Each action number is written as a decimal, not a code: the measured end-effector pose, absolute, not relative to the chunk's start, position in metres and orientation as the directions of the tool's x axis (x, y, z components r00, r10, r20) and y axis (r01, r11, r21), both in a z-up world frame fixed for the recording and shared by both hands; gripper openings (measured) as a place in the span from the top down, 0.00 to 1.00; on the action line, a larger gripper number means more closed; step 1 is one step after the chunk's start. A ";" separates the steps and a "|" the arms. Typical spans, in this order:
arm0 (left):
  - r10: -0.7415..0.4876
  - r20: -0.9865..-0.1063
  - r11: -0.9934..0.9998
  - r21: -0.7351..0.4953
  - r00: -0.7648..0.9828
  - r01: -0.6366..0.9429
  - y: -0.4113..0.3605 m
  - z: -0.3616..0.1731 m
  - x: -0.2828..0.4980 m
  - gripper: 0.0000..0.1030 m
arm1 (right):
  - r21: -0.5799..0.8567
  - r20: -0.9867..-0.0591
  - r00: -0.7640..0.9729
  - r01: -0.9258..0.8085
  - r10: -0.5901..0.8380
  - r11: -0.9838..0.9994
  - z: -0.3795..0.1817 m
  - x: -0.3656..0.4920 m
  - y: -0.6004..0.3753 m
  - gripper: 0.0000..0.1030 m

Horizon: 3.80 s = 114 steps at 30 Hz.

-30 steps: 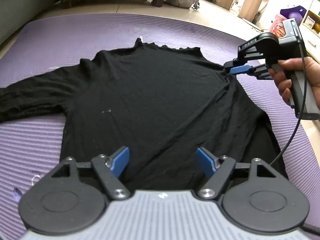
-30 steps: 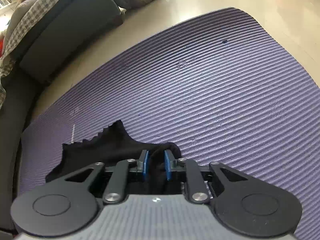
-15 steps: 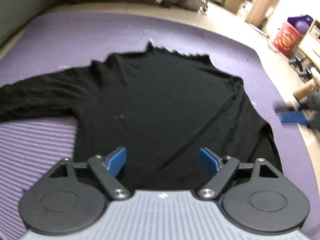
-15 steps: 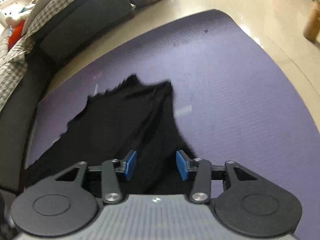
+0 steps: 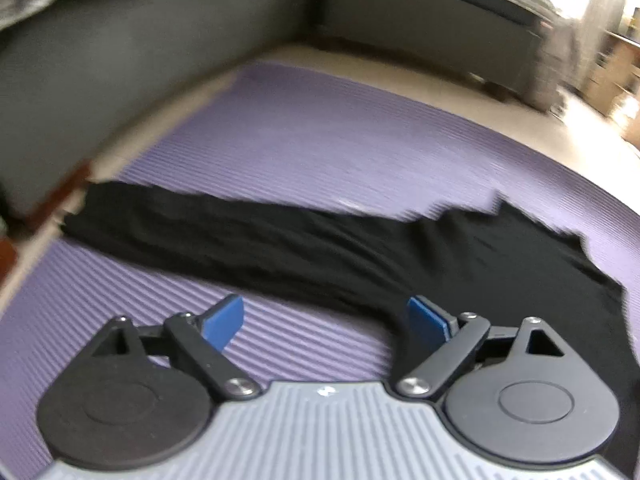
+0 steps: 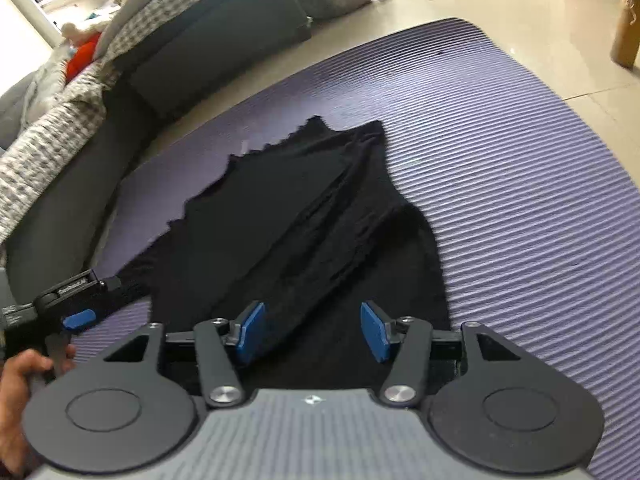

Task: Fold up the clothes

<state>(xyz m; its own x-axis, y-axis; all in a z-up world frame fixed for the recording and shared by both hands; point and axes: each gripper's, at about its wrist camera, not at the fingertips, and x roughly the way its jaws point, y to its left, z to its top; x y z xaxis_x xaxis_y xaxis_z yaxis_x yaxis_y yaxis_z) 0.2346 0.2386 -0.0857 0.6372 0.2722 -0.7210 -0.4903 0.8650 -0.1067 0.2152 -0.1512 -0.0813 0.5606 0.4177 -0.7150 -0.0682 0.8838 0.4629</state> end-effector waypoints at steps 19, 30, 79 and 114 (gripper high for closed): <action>0.563 -0.638 0.647 -0.054 0.525 -0.760 0.377 -0.133 0.210 0.15 | 0.538 -0.666 0.565 -0.088 0.487 0.838 -0.084 0.218 -0.146 0.38; 0.618 -0.550 0.555 -0.202 0.562 -0.807 0.396 -0.140 0.201 0.52 | 0.502 -0.693 0.540 -0.115 0.478 0.857 -0.092 0.222 -0.132 0.36; -0.287 -0.470 0.846 -0.533 0.835 -0.009 0.160 -0.032 0.208 0.96 | 0.757 -0.568 0.420 -0.071 0.708 0.650 -0.098 0.223 -0.134 0.30; -0.524 -0.565 0.823 -0.530 0.637 0.206 0.088 -0.041 0.128 0.96 | 0.843 -0.508 0.379 0.032 0.774 0.538 -0.116 0.220 -0.128 0.96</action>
